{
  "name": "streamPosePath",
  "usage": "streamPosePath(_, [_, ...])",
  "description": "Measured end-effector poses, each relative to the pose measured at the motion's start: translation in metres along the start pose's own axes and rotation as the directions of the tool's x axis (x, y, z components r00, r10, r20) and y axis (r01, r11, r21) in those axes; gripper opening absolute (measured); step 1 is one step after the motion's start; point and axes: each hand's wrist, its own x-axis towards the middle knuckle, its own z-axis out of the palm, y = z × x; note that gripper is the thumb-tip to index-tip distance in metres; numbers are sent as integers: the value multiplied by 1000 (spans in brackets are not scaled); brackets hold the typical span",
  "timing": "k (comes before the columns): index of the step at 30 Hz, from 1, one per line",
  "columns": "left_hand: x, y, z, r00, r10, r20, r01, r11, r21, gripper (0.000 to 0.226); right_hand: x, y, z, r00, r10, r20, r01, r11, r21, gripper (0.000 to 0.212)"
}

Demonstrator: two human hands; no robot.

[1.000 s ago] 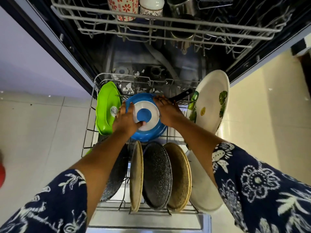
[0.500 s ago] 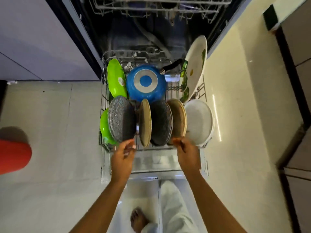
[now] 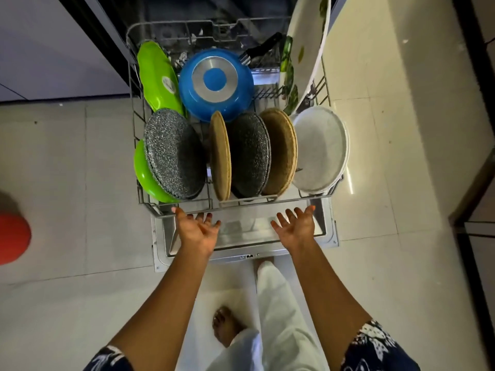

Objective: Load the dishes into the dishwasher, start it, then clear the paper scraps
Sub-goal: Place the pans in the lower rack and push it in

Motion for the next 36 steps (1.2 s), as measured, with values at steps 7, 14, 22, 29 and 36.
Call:
streamPosePath(7, [8, 5, 14, 997, -64, 53, 73, 981, -181, 90, 5, -14, 30, 997, 22, 69, -35, 983, 182, 59])
streamPosePath(14, [8, 16, 48, 993, 4, 115, 16, 985, -173, 79, 17, -27, 46, 993, 3, 121, -26, 982, 187, 54])
streamPosePath(22, [41, 47, 107, 969, 74, 234, -37, 986, -160, 73, 39, -59, 107, 982, -19, 189, 8, 998, 60, 55])
streamPosePath(29, [70, 83, 169, 925, 169, 342, -133, 983, -126, 67, 68, -87, 171, 960, -28, 280, 23, 1000, 22, 59])
streamPosePath(36, [100, 120, 229, 876, 206, 435, -175, 978, -112, 77, 92, -115, 238, 945, -71, 320, 97, 993, -65, 61])
